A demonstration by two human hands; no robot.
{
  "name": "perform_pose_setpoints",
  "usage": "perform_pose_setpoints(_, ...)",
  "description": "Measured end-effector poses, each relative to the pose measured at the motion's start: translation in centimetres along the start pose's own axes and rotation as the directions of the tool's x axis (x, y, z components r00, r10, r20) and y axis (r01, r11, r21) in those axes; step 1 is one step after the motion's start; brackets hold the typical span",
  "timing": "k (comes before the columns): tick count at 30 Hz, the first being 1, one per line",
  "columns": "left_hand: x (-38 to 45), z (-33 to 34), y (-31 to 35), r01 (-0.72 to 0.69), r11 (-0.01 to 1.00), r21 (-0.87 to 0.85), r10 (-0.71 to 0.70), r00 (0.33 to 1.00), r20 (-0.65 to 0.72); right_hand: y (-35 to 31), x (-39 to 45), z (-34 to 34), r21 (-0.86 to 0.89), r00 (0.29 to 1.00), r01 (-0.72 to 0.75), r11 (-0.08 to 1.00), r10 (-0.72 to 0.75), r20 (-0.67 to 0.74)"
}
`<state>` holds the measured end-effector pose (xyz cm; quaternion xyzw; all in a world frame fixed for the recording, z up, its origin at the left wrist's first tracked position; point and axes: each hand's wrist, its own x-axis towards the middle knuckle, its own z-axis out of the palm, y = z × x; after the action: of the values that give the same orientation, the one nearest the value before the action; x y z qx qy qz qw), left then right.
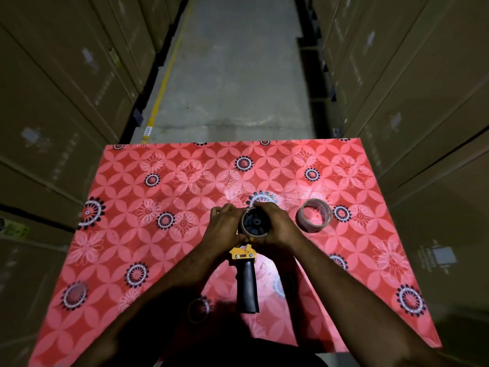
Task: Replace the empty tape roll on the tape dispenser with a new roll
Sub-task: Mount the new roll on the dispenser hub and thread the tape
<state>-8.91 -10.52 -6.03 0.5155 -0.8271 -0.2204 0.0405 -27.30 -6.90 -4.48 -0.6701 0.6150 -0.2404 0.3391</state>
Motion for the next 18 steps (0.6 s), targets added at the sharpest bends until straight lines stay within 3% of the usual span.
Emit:
perform_pose_setpoints(6,0.2,0.1,-0.5,0.019,0.998,-0.063,-0.015,0.998,0.067,-0.3,-0.1,-0.1,0.026,1.000,-0.023,0.999,0.023,0.005)
perform_pose_setpoints(11,-0.6,-1.0,-1.0,0.065,0.949,-0.308,-0.022,0.990,0.138,-0.3,-0.5,-0.3,0.035,0.997,-0.051,0.998,0.049,0.057)
perform_pose_setpoints(15,-2.8,-2.7,-1.8,0.094,0.906,-0.412,-0.077,0.995,0.058,0.3,-1.1,-0.5,-0.008,0.995,-0.055,0.998,0.055,0.078)
perform_pose_setpoints(18,-6.0,-3.3,-2.3,0.147,0.847,-0.511,-0.215,0.974,-0.077,0.2,-3.0,0.0,-0.037,0.992,-0.114,0.993,0.111,-0.064)
